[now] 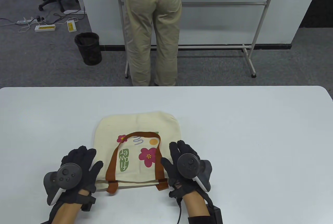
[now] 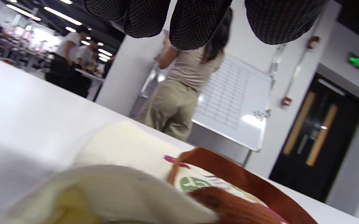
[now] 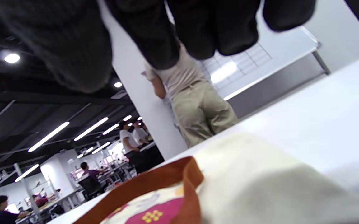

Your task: Unzip the canvas bag

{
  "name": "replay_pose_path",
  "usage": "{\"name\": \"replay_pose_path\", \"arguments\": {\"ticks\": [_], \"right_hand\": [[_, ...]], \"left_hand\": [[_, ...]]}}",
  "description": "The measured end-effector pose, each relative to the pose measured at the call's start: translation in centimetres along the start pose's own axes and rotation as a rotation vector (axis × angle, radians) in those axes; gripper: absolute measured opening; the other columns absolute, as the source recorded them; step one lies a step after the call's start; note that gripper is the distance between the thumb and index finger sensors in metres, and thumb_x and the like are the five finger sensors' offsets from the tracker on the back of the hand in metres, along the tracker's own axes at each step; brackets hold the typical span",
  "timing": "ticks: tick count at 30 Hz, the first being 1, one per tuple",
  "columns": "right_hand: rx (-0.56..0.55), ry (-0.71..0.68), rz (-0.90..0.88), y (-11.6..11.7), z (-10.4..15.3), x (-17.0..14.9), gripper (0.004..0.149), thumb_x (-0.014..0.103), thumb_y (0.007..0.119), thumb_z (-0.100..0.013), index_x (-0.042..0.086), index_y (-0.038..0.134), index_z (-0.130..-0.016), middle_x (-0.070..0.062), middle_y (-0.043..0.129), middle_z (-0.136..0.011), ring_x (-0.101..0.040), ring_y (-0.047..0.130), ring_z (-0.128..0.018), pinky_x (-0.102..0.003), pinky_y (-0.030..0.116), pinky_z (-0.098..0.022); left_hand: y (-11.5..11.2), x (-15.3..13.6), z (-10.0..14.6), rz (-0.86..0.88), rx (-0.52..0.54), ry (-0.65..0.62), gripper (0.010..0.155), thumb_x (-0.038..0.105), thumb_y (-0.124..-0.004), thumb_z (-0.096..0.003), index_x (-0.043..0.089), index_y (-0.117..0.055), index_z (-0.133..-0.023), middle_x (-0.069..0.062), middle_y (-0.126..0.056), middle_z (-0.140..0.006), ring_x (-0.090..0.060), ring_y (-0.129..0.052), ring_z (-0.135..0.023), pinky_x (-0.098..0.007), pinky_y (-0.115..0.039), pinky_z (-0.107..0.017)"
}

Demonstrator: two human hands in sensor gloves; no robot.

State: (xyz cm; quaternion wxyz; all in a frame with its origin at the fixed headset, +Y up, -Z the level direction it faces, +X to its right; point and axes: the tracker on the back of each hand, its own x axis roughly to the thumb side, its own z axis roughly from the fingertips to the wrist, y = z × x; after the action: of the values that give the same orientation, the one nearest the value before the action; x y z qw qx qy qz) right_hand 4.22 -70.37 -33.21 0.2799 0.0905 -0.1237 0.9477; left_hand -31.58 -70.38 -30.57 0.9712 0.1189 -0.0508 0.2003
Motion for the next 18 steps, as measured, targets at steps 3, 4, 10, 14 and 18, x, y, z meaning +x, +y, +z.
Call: {"name": "replay_pose_path", "arguments": {"ticks": [3,4,10,14,18], "right_hand": [[-0.001,-0.049,0.048,0.0,0.2,1.1,0.072,0.049,0.084,-0.042,0.011,0.065,-0.1,-0.021,0.054,-0.105,-0.048,0.059,-0.094,-0.067,0.046,-0.066],[0.0,-0.06,0.057,0.0,0.2,1.3,0.072,0.049,0.084,-0.042,0.011,0.065,-0.1,-0.02,0.054,-0.105,-0.047,0.059,-0.095,-0.067,0.046,-0.066],[0.056,-0.082,0.085,0.7,0.3,1.7,0.072,0.049,0.084,-0.042,0.011,0.066,-0.099,-0.021,0.055,-0.105,-0.048,0.059,-0.095,-0.067,0.046,-0.066],[0.079,-0.077,0.111,0.9,0.3,1.4,0.071,0.049,0.084,-0.041,0.011,0.067,-0.099,-0.02,0.055,-0.105,-0.047,0.059,-0.095,-0.067,0.046,-0.066],[0.098,-0.064,0.109,1.0,0.2,0.9,0.071,0.049,0.084,-0.041,0.011,0.067,-0.099,-0.02,0.055,-0.105,-0.047,0.059,-0.095,-0.067,0.046,-0.066]], "left_hand": [[-0.1,1.6,0.1,-0.041,-0.011,-0.069,0.068,0.057,-0.069,-0.0472,0.017,-0.066,-0.102,-0.021,-0.053,-0.114,-0.051,-0.045,-0.104,-0.071,-0.029,-0.072],[-0.1,2.0,0.2,-0.05,-0.017,-0.085,0.068,0.058,-0.069,-0.0472,0.018,-0.066,-0.102,-0.02,-0.052,-0.115,-0.05,-0.044,-0.105,-0.071,-0.029,-0.072],[-1.6,5.0,0.6,-0.108,-0.096,-0.183,0.069,0.058,-0.067,-0.0476,0.02,-0.062,-0.105,-0.02,-0.045,-0.117,-0.051,-0.038,-0.106,-0.072,-0.025,-0.072],[-2.5,6.5,0.8,-0.12,-0.135,-0.222,0.07,0.059,-0.067,-0.0477,0.02,-0.06,-0.106,-0.02,-0.042,-0.118,-0.05,-0.036,-0.107,-0.072,-0.024,-0.072],[-3.2,7.1,0.7,-0.123,-0.162,-0.235,0.07,0.059,-0.066,-0.0477,0.02,-0.059,-0.106,-0.02,-0.042,-0.118,-0.05,-0.036,-0.107,-0.072,-0.024,-0.072]]}}
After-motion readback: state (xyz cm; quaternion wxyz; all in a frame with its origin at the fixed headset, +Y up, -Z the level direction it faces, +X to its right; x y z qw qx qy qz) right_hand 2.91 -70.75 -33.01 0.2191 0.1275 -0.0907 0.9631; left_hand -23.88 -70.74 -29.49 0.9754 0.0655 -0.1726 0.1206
